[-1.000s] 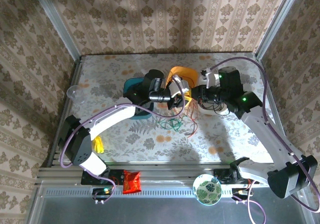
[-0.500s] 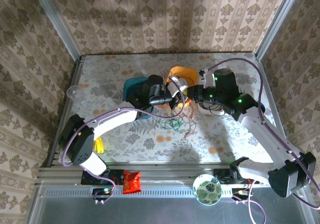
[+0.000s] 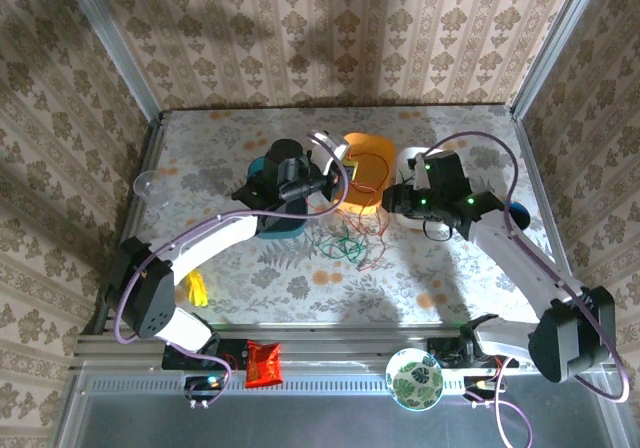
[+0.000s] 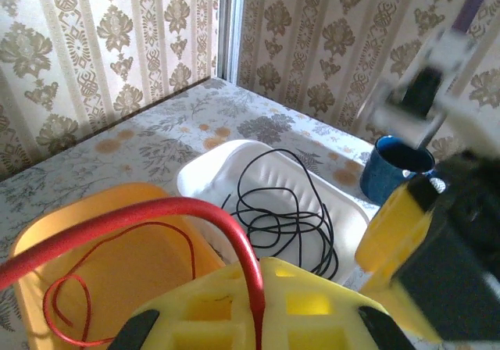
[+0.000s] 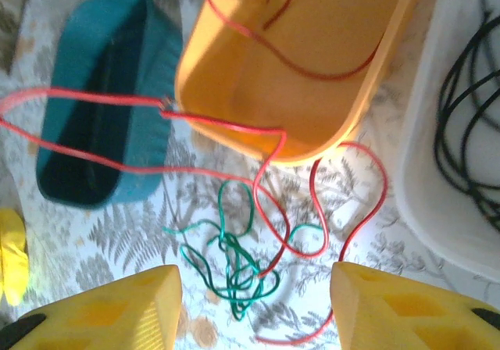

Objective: Untangle the cables

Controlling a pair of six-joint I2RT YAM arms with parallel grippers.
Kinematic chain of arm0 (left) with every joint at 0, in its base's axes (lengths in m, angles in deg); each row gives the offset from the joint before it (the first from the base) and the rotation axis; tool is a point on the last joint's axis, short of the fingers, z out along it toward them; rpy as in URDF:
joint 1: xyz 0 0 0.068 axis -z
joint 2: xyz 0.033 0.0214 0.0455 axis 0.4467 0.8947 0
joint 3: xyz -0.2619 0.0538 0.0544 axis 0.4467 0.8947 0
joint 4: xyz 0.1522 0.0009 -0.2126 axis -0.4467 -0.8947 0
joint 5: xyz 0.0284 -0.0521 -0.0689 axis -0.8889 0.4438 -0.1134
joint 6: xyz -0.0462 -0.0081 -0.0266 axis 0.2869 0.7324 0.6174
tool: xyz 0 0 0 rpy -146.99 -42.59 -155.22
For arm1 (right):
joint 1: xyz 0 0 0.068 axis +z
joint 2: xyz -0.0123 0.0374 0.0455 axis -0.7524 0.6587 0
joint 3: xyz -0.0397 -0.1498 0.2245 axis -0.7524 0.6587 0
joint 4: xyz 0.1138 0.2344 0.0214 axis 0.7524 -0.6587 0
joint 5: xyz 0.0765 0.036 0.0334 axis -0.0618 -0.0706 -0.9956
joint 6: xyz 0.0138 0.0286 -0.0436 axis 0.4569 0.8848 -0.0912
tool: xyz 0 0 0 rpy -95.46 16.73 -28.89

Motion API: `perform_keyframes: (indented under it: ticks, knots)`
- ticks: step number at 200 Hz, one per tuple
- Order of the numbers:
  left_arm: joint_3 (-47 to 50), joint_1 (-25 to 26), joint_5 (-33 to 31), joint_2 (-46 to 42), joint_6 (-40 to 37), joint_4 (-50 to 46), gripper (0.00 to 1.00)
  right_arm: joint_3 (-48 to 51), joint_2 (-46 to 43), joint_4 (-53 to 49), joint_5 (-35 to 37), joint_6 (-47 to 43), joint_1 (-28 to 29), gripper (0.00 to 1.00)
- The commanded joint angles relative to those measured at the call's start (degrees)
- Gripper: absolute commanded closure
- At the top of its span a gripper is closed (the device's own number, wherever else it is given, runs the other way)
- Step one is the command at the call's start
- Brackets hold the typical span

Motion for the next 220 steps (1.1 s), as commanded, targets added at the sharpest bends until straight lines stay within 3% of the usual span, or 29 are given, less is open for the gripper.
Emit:
perform_keyframes:
  ticks: [1, 36, 93, 136, 220]
  knots:
    - [-1.42, -0.21, 3.41, -2.02, 2.39, 0.5, 1.0, -2.15, 5.22, -3.79, -4.87, -4.11, 2.18, 0.46]
    - [-1.69, -0.16, 8.4, -2.67, 3.29, 0.78, 1.0, -4.15, 11.86, -4.41, -3.6, -5.82, 5.17, 0.46]
    - [-1.29, -0.18, 12.58, -4.94, 3.16, -1.0, 1.0, -2.37, 9.53, 3.45, 3.54, -6.36, 4.97, 0.43]
    - [-2.33, -0.2, 14.84, -5.99, 2.57, -3.06, 1.0, -3.7, 8.37, 2.08, -4.3, -12.9, 4.36, 0.44]
    - [-5.8, -2.11, 21.73, -8.45, -1.27, -9.03, 1.0, -7.46, 5.05, -3.06, -10.03, -20.96, 4.42, 0.43]
